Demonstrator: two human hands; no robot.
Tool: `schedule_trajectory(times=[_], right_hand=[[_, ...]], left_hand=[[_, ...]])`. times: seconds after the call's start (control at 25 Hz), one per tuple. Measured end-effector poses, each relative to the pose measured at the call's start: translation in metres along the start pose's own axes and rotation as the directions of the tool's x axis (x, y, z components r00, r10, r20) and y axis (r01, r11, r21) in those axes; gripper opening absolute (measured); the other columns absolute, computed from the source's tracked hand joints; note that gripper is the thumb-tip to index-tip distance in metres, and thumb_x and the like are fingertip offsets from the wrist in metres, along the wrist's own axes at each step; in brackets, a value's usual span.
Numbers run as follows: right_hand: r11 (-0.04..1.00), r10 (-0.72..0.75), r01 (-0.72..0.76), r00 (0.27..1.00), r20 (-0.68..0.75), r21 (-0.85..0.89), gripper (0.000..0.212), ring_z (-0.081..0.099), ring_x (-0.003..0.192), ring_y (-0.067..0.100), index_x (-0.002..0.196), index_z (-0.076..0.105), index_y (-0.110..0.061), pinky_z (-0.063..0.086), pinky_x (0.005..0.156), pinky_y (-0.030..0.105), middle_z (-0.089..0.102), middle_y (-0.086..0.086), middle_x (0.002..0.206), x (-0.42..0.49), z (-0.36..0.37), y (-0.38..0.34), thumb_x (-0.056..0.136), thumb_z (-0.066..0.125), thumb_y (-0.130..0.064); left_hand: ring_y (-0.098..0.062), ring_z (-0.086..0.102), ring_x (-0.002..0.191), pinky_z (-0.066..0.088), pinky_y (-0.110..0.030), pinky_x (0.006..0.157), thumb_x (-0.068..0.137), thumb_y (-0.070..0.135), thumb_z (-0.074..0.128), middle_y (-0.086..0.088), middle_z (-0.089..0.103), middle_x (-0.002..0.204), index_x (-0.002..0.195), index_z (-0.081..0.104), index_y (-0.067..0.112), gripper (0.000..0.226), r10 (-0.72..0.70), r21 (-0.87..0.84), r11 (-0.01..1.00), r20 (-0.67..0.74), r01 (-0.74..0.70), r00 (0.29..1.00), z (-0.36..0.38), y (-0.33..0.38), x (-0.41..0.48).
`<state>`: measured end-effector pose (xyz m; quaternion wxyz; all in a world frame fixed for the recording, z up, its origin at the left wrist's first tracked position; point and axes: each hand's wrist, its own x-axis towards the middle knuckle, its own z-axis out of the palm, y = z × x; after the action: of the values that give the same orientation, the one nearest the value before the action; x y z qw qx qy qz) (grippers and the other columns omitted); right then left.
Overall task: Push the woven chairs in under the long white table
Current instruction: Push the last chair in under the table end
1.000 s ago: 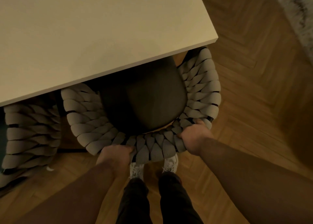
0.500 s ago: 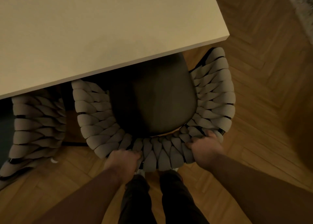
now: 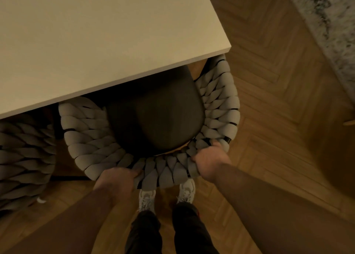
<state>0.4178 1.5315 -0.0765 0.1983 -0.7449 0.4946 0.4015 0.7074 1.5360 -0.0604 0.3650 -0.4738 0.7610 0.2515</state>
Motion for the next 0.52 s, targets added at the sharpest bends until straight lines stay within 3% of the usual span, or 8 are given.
schedule_trajectory(times=[0.16, 0.36, 0.52], right_hand=[[1.000, -0.007, 0.007, 0.999, -0.033, 0.004, 0.027, 0.061, 0.125, 0.022, 0.123, 0.067, -0.034, 0.026, 0.117, 0.052, 0.071, -0.005, 0.125, -0.005, -0.007, 0.002, 0.104, 0.049, -0.033], [1.000, -0.020, 0.019, 0.999, 0.036, 0.010, 0.029, 0.061, 0.126, 0.024, 0.129, 0.065, -0.032, 0.027, 0.120, 0.051, 0.070, -0.003, 0.128, -0.002, -0.012, 0.013, 0.104, 0.051, -0.031], [1.000, 0.005, -0.005, 1.000, -0.031, -0.023, 0.026, 0.066, 0.114, 0.023, 0.117, 0.069, -0.035, 0.029, 0.115, 0.049, 0.073, -0.004, 0.116, 0.006, 0.000, 0.022, 0.101, 0.049, -0.031]], left_hand=[[-0.019, 0.058, 0.131, 0.049, -0.034, 0.101, 0.100, 0.031, 0.046, 0.004, 0.059, 0.148, 0.161, 0.028, 0.048, 0.065, -0.026, 0.005, 1.000, 0.015, 0.026, 1.000, -0.002, -0.001, 0.001], [-0.020, 0.058, 0.128, 0.050, -0.035, 0.099, 0.099, 0.031, 0.048, 0.002, 0.060, 0.144, 0.159, 0.030, 0.050, 0.066, -0.016, -0.027, 1.000, 0.036, 0.017, 0.999, -0.008, 0.007, 0.002], [-0.022, 0.056, 0.133, 0.049, -0.036, 0.103, 0.099, 0.033, 0.051, 0.001, 0.055, 0.152, 0.160, 0.026, 0.053, 0.068, -0.024, -0.054, 0.998, 0.077, 0.028, 0.997, -0.014, 0.015, 0.010]])
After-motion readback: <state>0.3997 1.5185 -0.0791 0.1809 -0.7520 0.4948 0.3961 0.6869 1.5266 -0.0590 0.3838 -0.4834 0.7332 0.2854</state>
